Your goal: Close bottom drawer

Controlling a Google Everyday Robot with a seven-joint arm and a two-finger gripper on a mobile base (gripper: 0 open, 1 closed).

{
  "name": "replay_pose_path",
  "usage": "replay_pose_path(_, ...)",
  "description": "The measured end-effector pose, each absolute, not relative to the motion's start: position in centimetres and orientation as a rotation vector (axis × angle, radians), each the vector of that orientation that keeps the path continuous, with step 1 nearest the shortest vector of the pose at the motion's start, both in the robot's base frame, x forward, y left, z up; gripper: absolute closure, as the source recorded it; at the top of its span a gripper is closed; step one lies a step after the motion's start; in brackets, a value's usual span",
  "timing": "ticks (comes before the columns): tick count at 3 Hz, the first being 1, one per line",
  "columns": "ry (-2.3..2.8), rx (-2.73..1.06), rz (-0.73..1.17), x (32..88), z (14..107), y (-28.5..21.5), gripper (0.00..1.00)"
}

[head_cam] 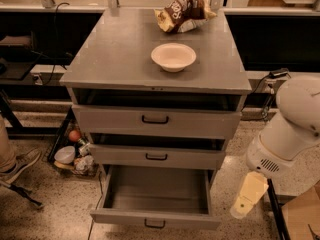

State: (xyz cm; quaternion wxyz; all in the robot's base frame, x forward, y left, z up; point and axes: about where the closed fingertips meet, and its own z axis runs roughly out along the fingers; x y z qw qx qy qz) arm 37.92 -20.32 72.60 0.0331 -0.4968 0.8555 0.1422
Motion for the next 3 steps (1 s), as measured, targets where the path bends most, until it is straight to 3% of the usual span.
replay_pose_path(3, 2.746, -1.341, 0.579, 39.9, 53.6, -20.6, 0.0)
